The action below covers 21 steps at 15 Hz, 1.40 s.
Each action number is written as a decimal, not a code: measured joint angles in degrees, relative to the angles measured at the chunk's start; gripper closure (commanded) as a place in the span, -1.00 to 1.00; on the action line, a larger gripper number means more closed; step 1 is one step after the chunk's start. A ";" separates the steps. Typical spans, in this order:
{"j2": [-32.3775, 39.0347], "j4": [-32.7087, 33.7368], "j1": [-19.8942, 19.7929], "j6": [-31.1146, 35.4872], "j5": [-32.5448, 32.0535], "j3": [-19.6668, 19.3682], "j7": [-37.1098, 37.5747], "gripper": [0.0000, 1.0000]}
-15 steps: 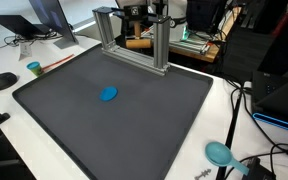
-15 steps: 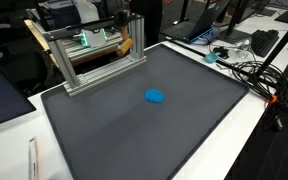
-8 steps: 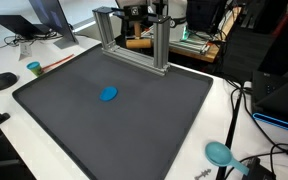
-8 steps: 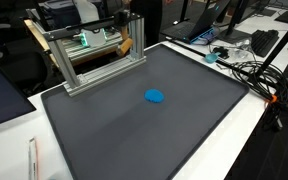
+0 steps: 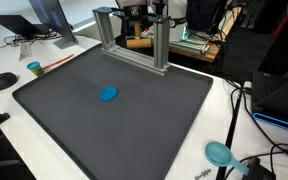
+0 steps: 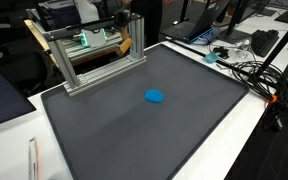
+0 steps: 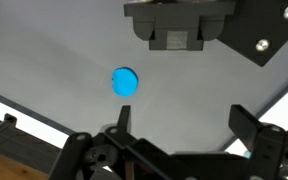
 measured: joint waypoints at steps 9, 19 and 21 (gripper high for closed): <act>11.03 7.47 -0.34 -6.74 3.67 -0.55 -2.18 0.28; 16.38 10.64 -1.88 -12.10 3.66 -0.42 3.07 0.91; 16.96 10.68 -2.23 -12.45 3.66 -0.40 4.32 0.88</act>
